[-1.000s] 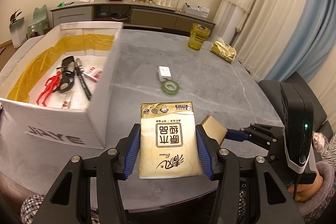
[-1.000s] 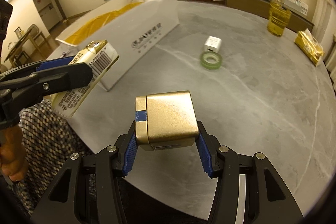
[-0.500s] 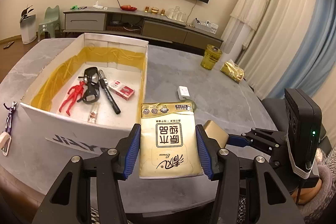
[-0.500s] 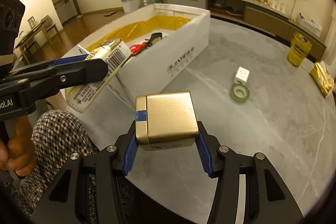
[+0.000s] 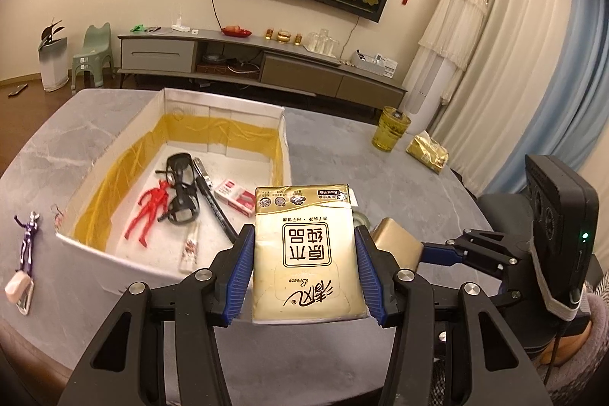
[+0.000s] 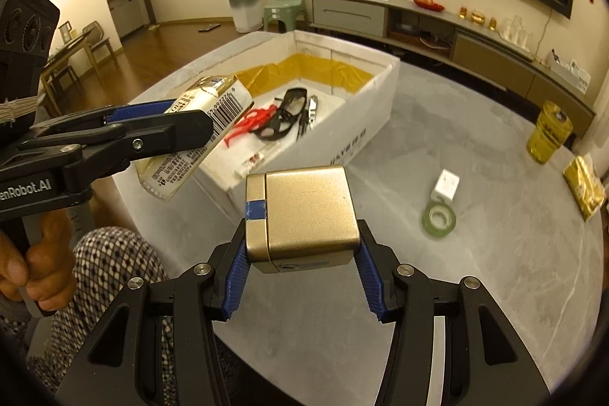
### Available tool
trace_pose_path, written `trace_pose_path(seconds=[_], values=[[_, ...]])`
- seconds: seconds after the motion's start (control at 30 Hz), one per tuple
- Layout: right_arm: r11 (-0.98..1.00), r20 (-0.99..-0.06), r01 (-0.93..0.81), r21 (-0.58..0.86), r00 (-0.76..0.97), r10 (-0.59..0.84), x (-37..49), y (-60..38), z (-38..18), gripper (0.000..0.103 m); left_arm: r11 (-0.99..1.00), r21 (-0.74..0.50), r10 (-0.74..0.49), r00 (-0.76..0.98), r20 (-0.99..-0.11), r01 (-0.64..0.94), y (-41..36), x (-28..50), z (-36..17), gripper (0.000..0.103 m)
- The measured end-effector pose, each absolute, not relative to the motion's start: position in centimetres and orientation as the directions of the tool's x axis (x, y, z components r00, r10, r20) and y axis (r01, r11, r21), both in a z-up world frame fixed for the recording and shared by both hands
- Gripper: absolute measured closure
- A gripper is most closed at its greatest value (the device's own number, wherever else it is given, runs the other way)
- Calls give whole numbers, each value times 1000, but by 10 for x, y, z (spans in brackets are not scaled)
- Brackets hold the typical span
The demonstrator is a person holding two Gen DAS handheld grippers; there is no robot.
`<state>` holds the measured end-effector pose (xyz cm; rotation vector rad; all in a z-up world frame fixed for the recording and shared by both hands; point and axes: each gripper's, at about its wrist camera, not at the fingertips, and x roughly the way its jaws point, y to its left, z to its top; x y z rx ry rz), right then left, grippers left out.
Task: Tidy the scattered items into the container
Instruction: 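Carry the snack packet and gold tin over the white box with both tools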
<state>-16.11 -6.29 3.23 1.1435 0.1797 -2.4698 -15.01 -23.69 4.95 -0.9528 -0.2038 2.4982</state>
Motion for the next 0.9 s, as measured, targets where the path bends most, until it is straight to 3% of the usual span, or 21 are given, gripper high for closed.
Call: trace_pose_path(seconds=[0.6, 0.9], values=[[-887, -722, 461, -30, -624, -300, -213, -92, 75, 49, -907, -274, 422, -720, -551, -321, -280, -201, 73, 51], [-880, -719, 472, -56, -631, -292, -250, -106, 84, 49, -915, -269, 404, -695, -595, -301, -287, -222, 59, 51]])
